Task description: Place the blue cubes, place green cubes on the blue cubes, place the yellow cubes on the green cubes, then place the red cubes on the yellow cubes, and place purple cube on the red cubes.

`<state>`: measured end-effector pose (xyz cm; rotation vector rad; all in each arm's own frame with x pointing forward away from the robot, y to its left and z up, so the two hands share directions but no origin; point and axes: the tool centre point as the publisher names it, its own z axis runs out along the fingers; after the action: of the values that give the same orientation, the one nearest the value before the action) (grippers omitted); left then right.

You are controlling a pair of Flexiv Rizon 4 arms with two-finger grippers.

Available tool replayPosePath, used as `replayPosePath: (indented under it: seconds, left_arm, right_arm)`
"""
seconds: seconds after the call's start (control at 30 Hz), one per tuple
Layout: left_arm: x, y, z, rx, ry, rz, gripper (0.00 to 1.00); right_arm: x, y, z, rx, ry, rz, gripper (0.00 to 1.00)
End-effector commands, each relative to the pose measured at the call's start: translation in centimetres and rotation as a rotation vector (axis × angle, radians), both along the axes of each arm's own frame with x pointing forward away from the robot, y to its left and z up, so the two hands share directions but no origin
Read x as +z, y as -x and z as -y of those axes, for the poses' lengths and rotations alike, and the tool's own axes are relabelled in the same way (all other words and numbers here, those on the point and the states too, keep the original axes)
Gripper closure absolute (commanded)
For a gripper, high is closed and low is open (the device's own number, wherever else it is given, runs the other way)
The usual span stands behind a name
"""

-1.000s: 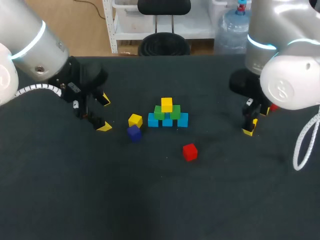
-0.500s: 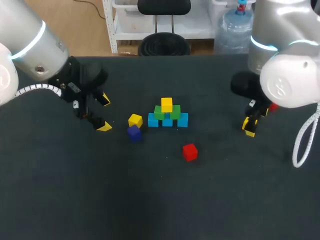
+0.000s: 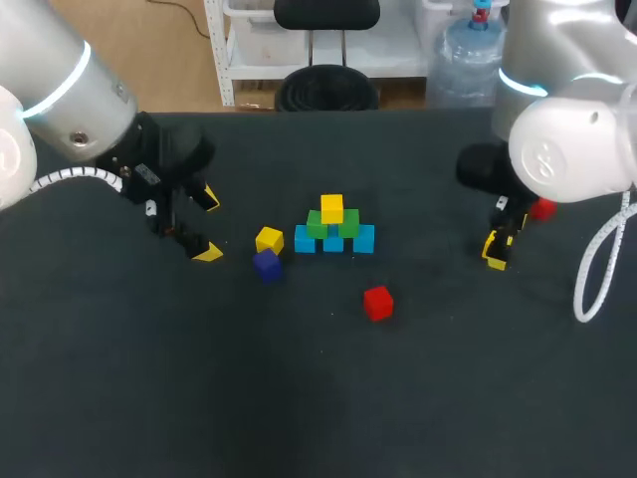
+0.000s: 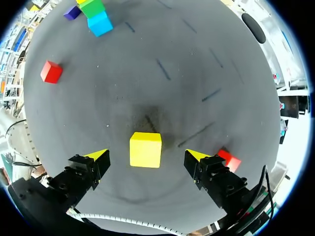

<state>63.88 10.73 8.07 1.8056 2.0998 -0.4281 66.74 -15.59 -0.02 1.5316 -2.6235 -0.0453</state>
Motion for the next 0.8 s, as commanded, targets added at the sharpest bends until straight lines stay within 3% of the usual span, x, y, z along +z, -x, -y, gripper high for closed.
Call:
replayPosePath:
  seconds: [0.03,0.07,0.13,0.53,0.6,0.73,0.8]
  left_arm:
    - [-0.04,-0.03,-0.08,-0.001,0.002,0.001,0.00]
    - [-0.04,-0.03,-0.08,-0.001,0.002,0.001,0.00]
    - [-0.04,-0.03,-0.08,-0.001,0.002,0.001,0.00]
    - [-0.04,-0.03,-0.08,-0.001,0.002,0.001,0.00]
    - [-0.04,-0.03,-0.08,-0.001,0.002,0.001,0.00]
    - [-0.04,-0.03,-0.08,-0.001,0.002,0.001,0.00]
    - [-0.04,-0.03,-0.08,-0.001,0.002,0.001,0.00]
  right_arm:
    - [-0.02,-0.17,-0.26,0.004,0.001,-0.004,0.25]
    - [-0.05,-0.16,-0.30,0.006,0.001,-0.004,0.30]
    - [-0.09,-0.16,-0.35,0.010,0.002,-0.005,0.52]
    - [-0.08,-0.05,-0.39,0.016,0.004,-0.008,0.63]
    - [-0.04,0.02,-0.40,0.017,0.005,-0.007,0.72]
    - [0.06,0.13,-0.45,0.020,0.009,-0.006,1.00]
    - [0.20,0.19,-0.54,0.022,0.010,-0.006,1.00]
